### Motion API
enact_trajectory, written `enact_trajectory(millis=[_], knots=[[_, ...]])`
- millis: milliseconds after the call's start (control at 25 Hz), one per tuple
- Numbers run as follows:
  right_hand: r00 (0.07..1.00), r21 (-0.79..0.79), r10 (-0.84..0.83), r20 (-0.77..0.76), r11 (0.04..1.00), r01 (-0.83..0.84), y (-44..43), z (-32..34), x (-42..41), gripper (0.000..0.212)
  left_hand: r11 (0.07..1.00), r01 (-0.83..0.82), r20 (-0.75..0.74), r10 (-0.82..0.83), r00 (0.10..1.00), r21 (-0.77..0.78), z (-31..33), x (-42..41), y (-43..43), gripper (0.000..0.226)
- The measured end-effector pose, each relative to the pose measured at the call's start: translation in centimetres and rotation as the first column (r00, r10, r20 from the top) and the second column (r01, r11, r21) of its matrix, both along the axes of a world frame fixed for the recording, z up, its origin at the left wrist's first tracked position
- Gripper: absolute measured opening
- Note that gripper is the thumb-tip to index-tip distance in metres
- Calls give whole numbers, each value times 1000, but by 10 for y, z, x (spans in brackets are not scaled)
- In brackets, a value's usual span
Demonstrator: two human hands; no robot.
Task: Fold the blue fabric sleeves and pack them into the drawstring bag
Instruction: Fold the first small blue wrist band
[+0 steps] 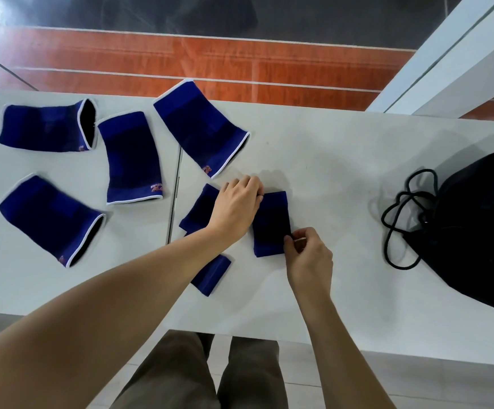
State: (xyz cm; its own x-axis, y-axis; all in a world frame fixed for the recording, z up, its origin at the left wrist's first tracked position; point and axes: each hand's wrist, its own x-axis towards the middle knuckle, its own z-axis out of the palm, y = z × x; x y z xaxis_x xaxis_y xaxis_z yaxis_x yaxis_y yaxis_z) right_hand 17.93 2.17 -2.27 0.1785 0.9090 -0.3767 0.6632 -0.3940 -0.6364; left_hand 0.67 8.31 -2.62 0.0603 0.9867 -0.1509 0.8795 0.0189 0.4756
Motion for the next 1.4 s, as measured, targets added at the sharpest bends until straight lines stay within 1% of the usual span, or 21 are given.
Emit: enact_trajectory(millis=[120, 280, 400, 480, 520, 560, 640, 680, 760, 840, 880, 920, 960, 1000, 1040, 1080, 1120, 1160, 1200, 1280, 1400], knots=[[996, -3, 33, 86, 999, -33, 2, 1, -2, 20, 997, 23, -103, -16, 995, 69, -5, 1, 1, 9], [987, -60, 1, 158, 998, 9, 2, 2, -14, 30, 995, 39, -152, -24, 988, 93, -7, 3, -2, 10], [988, -96, -17, 153, 995, 32, 6, 0, -18, 27, 989, 36, -173, -11, 985, 142, 2, 3, -14, 19], [989, -107, 12, 144, 994, 3, 8, 0, -16, 23, 973, 131, -169, -99, 981, 192, 7, 6, -41, 25], [995, -117, 18, 100, 993, -7, 7, 1, -13, 23, 964, 197, -156, -170, 973, 178, 7, 7, -60, 30], [1000, -139, 2, 24, 990, 2, 6, 2, -9, 23, 960, 251, -145, -232, 962, 123, 7, 8, -80, 39], [981, -205, -91, -172, 977, 55, 1, 5, -3, 22, 958, 285, -151, -286, 946, -28, 2, 8, -110, 60], [957, -235, -147, -250, 968, 88, -3, 4, 1, 21, 957, 282, -162, -289, 944, -61, -1, 8, -119, 65], [924, -294, -206, -323, 950, 109, -11, 3, 4, 18, 958, 282, -174, -286, 942, -47, -6, 7, -125, 63], [912, -323, -228, -342, 940, 114, -20, 1, 4, 16, 950, 312, -190, -302, 934, 28, -8, 8, -126, 54], [912, -310, -223, -344, 944, 114, -25, 1, 5, 14, 942, 330, -190, -313, 930, 66, -10, 9, -126, 50], [919, -268, -201, -340, 957, 110, -30, 3, 6, 12, 936, 341, -183, -322, 929, 86, -10, 10, -127, 47], [941, -190, -136, -311, 979, 79, -36, 5, 10, 9, 933, 347, -171, -329, 929, 92, -9, 12, -126, 42], [973, -65, -14, -232, 998, -2, -41, 7, 15, 10, 932, 350, -157, -334, 929, 92, -7, 12, -124, 38], [985, 78, 147, -95, 987, -140, -46, 8, 21, 19, 932, 351, -141, -337, 931, 87, -5, 11, -121, 34], [951, 179, 304, 60, 934, -310, -51, 7, 27, 29, 933, 351, -125, -341, 932, 73, -1, 10, -117, 30], [890, 215, 419, 178, 866, -451, -52, 5, 31, 39, 935, 351, -111, -343, 933, 60, 3, 9, -113, 28], [844, 214, 482, 236, 821, -529, -52, 4, 33, 43, 936, 350, -96, -344, 934, 48, 6, 7, -109, 27], [829, 199, 501, 251, 811, -550, -49, 1, 34, 43, 939, 343, -74, -340, 938, 33, 10, 6, -104, 27], [853, 186, 474, 217, 838, -513, -39, -3, 31, 33, 956, 292, 16, -292, 956, -25, 15, 3, -97, 28], [917, 151, 396, 53, 904, -399, -25, -3, 27, 24, 978, 171, 179, -148, 973, -119, 20, 3, -85, 25]])
